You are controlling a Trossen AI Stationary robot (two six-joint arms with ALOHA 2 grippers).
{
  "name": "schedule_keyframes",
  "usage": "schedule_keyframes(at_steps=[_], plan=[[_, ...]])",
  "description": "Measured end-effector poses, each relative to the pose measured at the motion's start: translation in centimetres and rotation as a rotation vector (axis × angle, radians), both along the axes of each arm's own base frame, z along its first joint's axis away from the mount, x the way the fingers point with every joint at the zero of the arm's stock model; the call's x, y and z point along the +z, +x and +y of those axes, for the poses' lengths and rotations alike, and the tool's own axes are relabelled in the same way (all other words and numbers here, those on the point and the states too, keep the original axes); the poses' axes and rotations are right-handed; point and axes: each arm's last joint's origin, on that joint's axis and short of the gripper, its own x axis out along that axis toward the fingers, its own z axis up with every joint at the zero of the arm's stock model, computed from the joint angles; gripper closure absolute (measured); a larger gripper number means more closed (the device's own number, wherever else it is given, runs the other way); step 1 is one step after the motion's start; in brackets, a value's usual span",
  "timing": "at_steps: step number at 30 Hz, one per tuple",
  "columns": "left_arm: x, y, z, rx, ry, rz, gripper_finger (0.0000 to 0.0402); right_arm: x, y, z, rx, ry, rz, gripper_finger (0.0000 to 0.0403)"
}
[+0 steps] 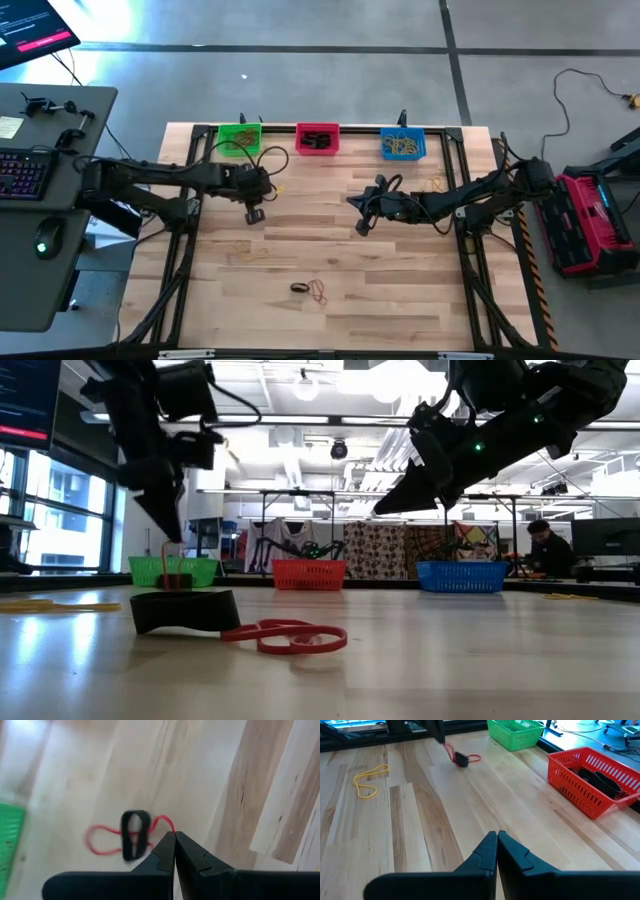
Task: Sort rubber bands into baskets
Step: Put the red rubber band into the green bin
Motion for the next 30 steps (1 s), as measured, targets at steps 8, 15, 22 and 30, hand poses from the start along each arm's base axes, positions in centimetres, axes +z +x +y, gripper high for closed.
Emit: schedule_keyframes(at_steps=[8,15,22,30], plan=[[3.0,-0.2,0.0,0.005,0.039,-0.060,0.0401,0.0,0.0,0.0,0.000,0.000,0.001,0.0403],[5.5,-0.2,0.1,0.015,0.073,-0.144,0.0401,0.0,0.0,0.0,0.001,0.000,0.001,0.0403],[7.0,-0.3,0.1,0.019,0.083,-0.165,0.0401,0.0,0.0,0.3,0.012,0.000,0.001,0.0403],[8.5,-0.2,0.6,0.062,0.174,-0.181,0.0401,0.0,0.0,0.4,0.015,0.000,0.001,0.0403]])
